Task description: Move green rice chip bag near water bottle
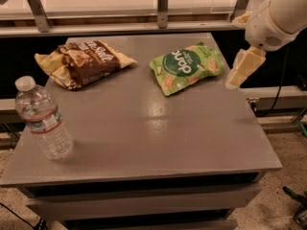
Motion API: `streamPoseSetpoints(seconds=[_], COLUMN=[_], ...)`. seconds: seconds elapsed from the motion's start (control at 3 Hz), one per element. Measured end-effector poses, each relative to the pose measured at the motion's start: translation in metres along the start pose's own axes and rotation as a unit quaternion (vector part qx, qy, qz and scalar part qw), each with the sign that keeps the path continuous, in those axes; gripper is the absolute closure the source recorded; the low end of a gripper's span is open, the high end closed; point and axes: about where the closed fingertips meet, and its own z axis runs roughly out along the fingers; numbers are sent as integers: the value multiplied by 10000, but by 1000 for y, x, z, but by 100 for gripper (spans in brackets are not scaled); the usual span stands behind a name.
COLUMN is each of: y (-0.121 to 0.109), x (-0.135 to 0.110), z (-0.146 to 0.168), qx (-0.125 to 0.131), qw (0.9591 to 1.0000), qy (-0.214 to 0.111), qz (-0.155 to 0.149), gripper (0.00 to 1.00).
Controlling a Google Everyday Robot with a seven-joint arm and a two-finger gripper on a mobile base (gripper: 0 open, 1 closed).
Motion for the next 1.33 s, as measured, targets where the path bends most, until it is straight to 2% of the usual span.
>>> streamPoseSetpoints(seconds=[0.33, 0.67, 1.0, 1.33], y=[3, 8, 5, -6], x=[0, -2, -16, -32], z=[-4, 3, 32, 65], qx=[-7, -164, -404, -534], qw=[10000, 9996, 9963, 9907], qy=[20, -190, -688, -1097], qz=[5, -88, -323, -598], gripper=[0, 0, 0, 0])
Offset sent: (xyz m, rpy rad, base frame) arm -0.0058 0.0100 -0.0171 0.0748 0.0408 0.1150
